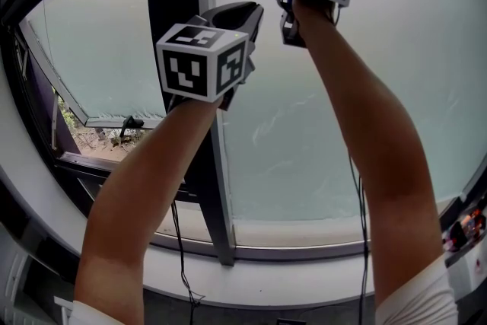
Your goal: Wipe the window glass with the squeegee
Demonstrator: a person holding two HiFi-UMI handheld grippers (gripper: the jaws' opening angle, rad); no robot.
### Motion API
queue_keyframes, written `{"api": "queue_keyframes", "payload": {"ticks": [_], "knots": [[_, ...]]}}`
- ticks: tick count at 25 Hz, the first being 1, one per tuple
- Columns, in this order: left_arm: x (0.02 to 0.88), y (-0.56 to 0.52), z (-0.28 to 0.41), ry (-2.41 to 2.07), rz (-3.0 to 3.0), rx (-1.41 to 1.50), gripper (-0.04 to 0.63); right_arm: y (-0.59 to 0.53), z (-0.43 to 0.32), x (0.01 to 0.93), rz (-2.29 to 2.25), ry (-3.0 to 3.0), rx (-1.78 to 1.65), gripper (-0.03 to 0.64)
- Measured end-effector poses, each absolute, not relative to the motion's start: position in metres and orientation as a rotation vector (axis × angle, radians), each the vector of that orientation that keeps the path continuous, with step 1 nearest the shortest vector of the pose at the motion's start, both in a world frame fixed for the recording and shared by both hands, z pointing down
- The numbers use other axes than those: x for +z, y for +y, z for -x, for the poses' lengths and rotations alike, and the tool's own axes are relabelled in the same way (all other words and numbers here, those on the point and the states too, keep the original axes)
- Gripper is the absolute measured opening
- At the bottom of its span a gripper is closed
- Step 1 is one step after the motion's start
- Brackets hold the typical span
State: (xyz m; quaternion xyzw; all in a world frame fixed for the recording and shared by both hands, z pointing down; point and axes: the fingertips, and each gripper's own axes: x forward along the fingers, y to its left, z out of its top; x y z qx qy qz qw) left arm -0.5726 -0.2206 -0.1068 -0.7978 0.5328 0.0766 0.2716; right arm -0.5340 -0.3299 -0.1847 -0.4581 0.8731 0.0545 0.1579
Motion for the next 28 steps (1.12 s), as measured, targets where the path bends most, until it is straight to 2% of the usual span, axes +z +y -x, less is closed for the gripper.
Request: {"api": "queue_keyframes", "payload": {"ticks": [28], "knots": [[-0.036, -0.223, 0.563, 1.488, 2.279, 0.203, 0.048, -0.327, 0.533, -0.102, 1.355, 2.586, 0.044, 0.121]]}}
